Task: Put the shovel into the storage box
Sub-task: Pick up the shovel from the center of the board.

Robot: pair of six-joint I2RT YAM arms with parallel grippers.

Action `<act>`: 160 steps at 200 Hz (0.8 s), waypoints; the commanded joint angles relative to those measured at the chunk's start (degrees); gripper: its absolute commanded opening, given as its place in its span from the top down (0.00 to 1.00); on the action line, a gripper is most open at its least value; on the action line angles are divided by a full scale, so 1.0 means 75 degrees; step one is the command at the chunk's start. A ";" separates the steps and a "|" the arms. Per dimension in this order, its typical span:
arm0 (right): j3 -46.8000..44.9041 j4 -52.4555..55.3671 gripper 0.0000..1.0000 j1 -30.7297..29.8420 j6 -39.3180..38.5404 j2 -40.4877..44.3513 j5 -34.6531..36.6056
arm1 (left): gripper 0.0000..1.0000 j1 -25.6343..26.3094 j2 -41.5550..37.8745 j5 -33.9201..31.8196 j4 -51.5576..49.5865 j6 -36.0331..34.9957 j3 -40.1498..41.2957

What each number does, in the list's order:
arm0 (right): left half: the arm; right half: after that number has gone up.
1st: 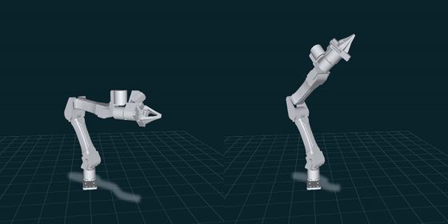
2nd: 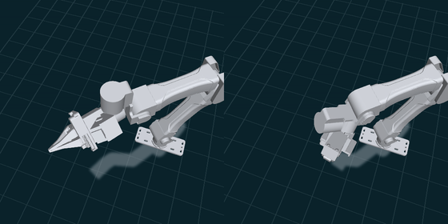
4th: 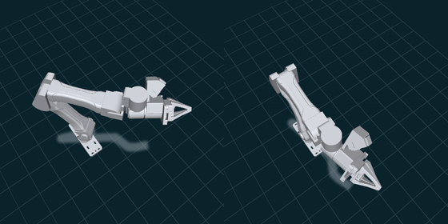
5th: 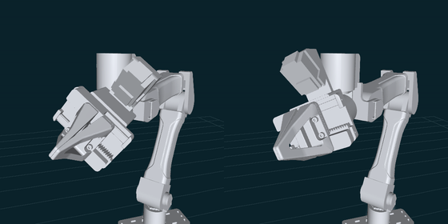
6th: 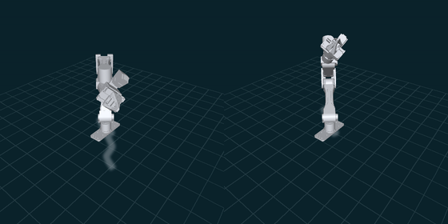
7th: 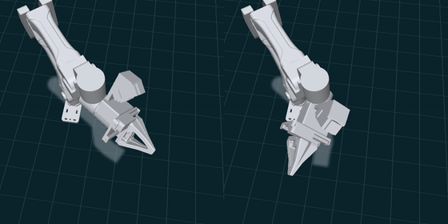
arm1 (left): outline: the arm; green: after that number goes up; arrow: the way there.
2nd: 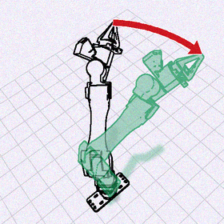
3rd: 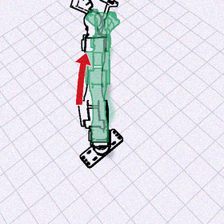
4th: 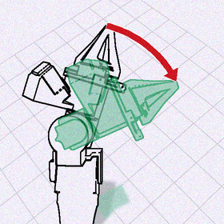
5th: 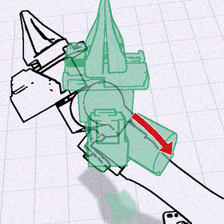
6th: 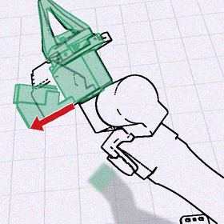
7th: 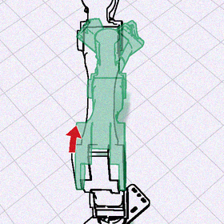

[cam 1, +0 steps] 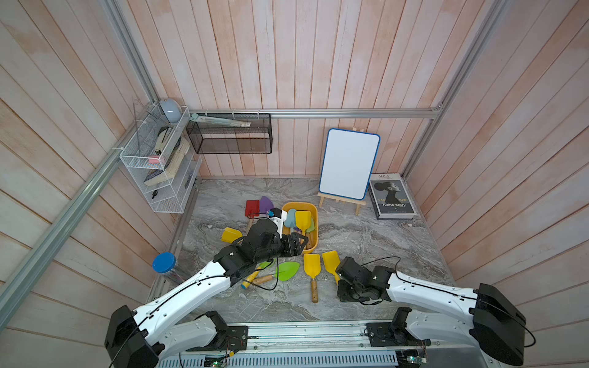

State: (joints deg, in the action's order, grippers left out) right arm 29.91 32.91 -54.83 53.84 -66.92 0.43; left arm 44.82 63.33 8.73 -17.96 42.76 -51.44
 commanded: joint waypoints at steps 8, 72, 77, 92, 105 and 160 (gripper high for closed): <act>0.0037 -0.0051 0.64 -0.0072 0.0022 -0.0151 0.0213 | 0.26 0.0052 0.0086 0.0031 0.0204 0.0040 -0.0020; 0.0188 0.0056 1.00 -0.0084 -0.0030 0.0046 0.0312 | 0.26 0.0106 0.0180 0.0162 0.0300 0.0155 -0.0003; 0.0235 0.0108 1.00 -0.0084 -0.0022 0.0088 0.0355 | 0.26 0.0113 0.0192 0.0192 0.0337 0.0168 0.0012; 0.0380 0.0167 1.00 -0.0084 -0.0117 0.0246 0.0433 | 0.26 0.0118 0.0237 0.0314 0.0462 0.0233 0.0070; 0.0586 0.0267 1.00 -0.0086 -0.0223 0.0390 0.0516 | 0.26 0.0118 0.0286 0.0410 0.0607 0.0263 0.0132; 0.1735 0.0483 1.00 -0.0084 -0.0935 0.0963 0.0622 | 0.27 0.0118 0.1169 0.0781 0.0856 0.0251 -0.0196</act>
State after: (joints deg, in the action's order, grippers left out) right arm 39.11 34.98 -55.16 50.26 -61.28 3.09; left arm 45.45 69.06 12.27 -13.47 44.51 -51.42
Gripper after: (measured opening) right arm 0.294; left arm 0.737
